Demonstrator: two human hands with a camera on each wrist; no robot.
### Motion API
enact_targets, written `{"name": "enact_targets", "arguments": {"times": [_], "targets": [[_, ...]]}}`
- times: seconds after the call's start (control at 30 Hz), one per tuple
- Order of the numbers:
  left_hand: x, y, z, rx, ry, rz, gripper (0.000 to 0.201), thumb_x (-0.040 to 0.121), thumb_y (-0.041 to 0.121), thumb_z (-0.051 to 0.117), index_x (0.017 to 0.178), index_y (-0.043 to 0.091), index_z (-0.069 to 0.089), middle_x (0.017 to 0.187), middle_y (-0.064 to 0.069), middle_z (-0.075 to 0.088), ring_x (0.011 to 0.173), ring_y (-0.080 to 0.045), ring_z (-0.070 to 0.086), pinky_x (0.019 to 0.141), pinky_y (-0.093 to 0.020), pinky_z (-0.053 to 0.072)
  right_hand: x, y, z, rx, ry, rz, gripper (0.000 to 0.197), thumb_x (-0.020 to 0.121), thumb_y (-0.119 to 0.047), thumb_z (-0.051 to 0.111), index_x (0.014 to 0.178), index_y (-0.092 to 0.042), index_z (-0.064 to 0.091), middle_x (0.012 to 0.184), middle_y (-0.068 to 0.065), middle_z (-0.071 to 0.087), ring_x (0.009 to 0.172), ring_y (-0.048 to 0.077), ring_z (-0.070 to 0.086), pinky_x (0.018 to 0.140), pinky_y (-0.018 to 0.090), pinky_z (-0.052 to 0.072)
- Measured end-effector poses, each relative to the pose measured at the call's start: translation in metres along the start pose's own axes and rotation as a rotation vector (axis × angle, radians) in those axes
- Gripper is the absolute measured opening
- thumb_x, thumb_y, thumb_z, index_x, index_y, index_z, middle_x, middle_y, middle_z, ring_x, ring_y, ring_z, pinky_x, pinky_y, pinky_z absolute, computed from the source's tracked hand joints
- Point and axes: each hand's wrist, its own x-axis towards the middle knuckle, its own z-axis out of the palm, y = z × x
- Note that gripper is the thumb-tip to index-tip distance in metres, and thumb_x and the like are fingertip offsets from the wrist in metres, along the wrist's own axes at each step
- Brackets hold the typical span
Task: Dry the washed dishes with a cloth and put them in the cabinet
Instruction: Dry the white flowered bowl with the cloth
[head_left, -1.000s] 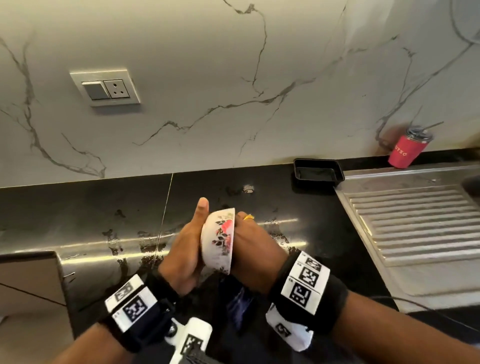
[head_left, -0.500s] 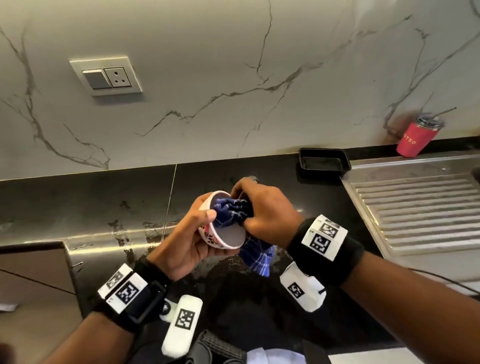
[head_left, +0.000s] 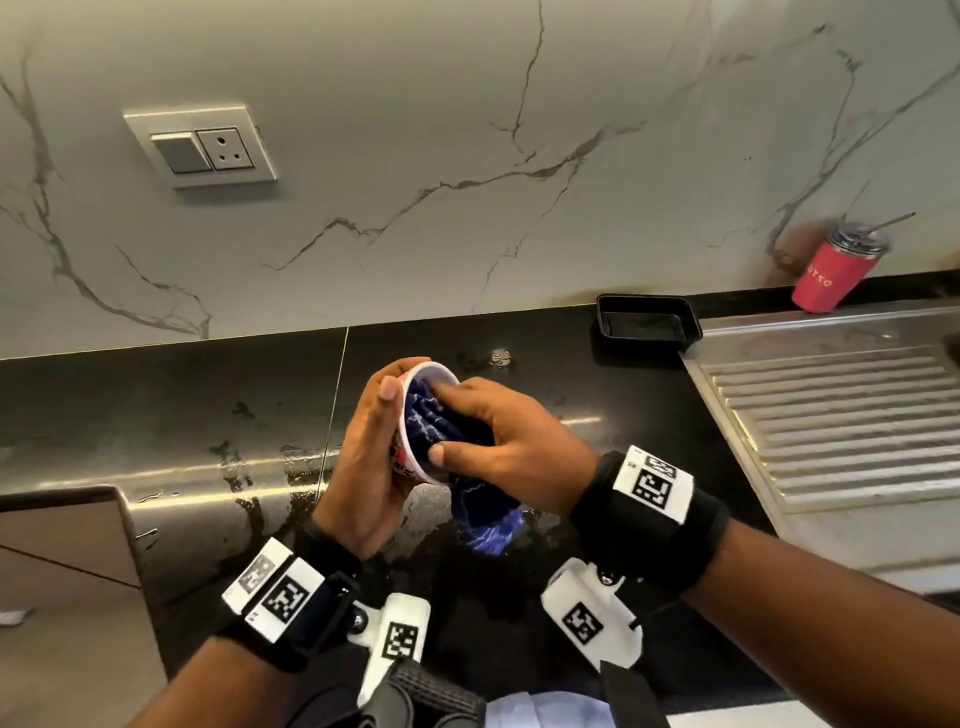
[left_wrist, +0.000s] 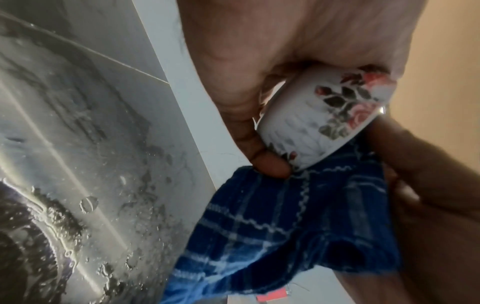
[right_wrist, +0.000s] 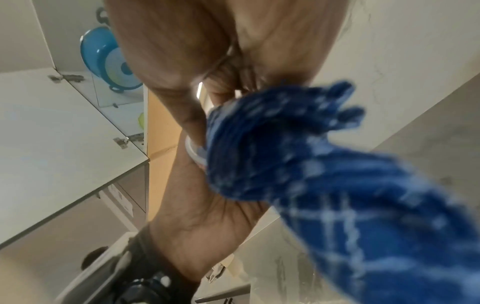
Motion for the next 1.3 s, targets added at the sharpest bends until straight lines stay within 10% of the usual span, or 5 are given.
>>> {"name": "enact_targets", "arguments": {"times": [0.4,0.6,0.83,1.03,1.3], "targets": [[0.01,0.008,-0.007,0.016,-0.039,-0.229,0.071,0.08,0.069,0.058,0.128,0.016,0.066,0.096,-0.009,0.06,0.077,-0.028,0.043,0.067,-0.035,0.049,0.018,0.03,-0.018,-0.989,-0.048,-0.961,0.024,0.104,-0.012,0.049,0.11,-0.013,0.072,0.116,0.007,0.067,0.099,0.029,0.063,0.074,0.041,0.05],[0.025,0.037,-0.006,0.211,-0.02,0.044,0.046,0.084,0.058,0.056,0.118,0.028,0.066,0.118,-0.008,0.067,0.099,-0.024,0.066,0.066,-0.042,0.058,0.028,0.022,0.0,-0.799,0.143,-0.627,0.05,0.09,-0.005,0.059,0.139,-0.001,0.052,0.123,0.022,0.061,0.101,0.04,0.06,0.08,0.05,0.052],[0.026,0.032,-0.009,0.334,0.048,0.27,0.039,0.091,0.05,0.051,0.119,0.026,0.061,0.123,-0.003,0.063,0.107,-0.027,0.065,0.075,-0.045,0.056,0.025,-0.005,-0.007,0.324,-0.1,-0.024,0.038,0.093,-0.001,0.063,0.13,-0.009,0.064,0.124,0.007,0.069,0.109,0.012,0.065,0.103,0.036,0.051],[0.023,0.035,-0.009,0.222,-0.036,0.049,0.049,0.089,0.057,0.051,0.122,0.023,0.063,0.118,-0.012,0.065,0.096,-0.029,0.066,0.065,-0.046,0.059,0.022,0.016,-0.004,-0.84,0.194,-0.729,0.026,0.097,-0.007,0.059,0.12,-0.011,0.07,0.106,0.013,0.069,0.088,0.033,0.062,0.069,0.044,0.054],[0.028,0.039,-0.001,0.111,0.003,0.034,0.044,0.096,0.05,0.045,0.126,0.022,0.061,0.117,-0.01,0.067,0.096,-0.023,0.071,0.059,-0.044,0.061,0.029,0.021,0.001,-0.806,0.25,-0.529,0.046,0.087,-0.006,0.055,0.132,-0.012,0.062,0.12,0.009,0.066,0.095,0.037,0.059,0.078,0.048,0.052]]}}
